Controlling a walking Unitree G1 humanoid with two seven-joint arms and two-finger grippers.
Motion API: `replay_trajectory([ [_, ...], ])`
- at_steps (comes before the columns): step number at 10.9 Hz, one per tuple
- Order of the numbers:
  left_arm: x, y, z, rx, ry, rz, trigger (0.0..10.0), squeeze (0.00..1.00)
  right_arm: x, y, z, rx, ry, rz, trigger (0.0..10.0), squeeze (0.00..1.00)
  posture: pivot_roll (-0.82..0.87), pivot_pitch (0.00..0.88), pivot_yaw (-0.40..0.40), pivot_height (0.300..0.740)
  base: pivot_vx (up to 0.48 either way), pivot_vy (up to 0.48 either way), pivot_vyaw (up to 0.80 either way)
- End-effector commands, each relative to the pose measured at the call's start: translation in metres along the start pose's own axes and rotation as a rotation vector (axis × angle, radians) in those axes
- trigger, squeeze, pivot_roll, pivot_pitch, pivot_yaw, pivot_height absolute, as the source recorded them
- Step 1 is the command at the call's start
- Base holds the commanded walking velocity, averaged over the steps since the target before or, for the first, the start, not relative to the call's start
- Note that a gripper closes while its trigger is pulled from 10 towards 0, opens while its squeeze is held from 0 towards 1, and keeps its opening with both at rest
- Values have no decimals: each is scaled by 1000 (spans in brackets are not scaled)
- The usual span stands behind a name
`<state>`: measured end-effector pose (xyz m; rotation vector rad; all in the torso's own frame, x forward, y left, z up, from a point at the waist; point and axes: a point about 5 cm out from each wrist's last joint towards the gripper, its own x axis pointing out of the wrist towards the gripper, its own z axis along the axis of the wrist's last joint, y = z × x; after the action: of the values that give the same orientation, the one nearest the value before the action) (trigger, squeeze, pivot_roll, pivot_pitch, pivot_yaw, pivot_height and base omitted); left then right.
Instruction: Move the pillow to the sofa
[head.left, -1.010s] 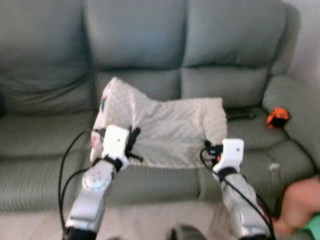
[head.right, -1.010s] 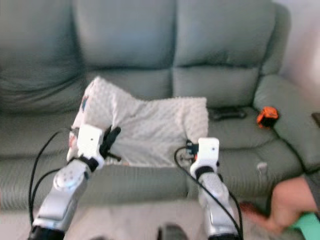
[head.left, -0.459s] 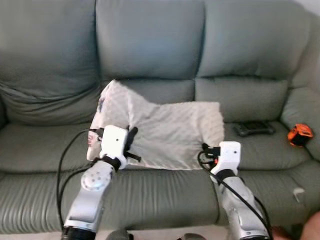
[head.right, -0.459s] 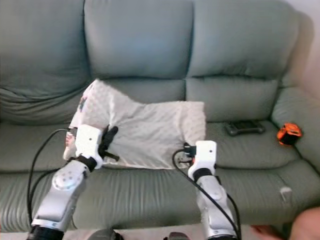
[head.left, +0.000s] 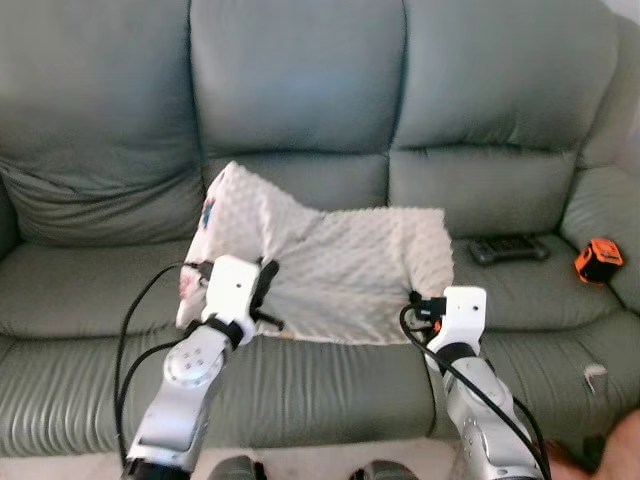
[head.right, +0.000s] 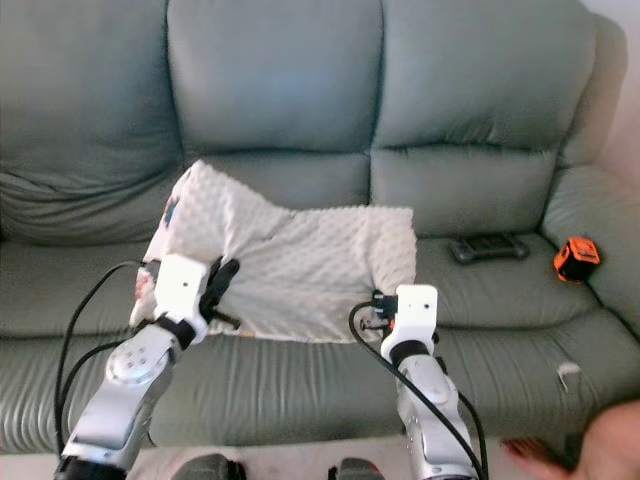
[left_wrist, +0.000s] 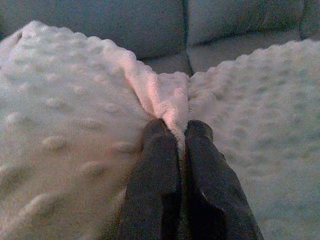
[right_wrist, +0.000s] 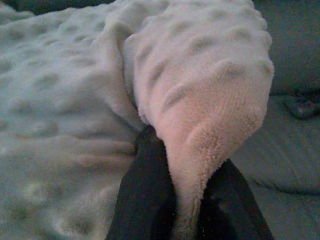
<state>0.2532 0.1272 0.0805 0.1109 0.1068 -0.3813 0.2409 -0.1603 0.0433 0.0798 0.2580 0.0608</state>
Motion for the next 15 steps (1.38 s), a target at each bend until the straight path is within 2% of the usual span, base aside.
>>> replay_trajectory([
  [1, -4, 6, 0, 19, -1, 11, 10000, 0, -1, -1, 9, 0, -36, -15, 10000, 0, -81, 75, -18, 740, 0, 0, 0],
  [3, -6, 11, -5, 32, 8, 48, 10000, 0, -3, -2, 8, 7, -34, -21, 10000, 0, -78, 80, -17, 725, 0, 0, 0],
  [7, -5, 15, -6, 44, 10, 95, 10000, 0, 0, -2, 15, 11, -43, -15, 10000, 0, -81, 83, -27, 650, 0, 0, 0],
  [10, -4, 18, -5, 60, 8, 120, 10000, 0, 0, -3, 18, 13, -51, -13, 10000, 0, -80, 86, -32, 611, 0, 0, 0],
  [15, -4, 15, 2, 48, -20, 110, 10000, 0, 3, -4, 20, 7, -53, -6, 10000, 0, -69, 88, -44, 611, 0, 0, 0],
])
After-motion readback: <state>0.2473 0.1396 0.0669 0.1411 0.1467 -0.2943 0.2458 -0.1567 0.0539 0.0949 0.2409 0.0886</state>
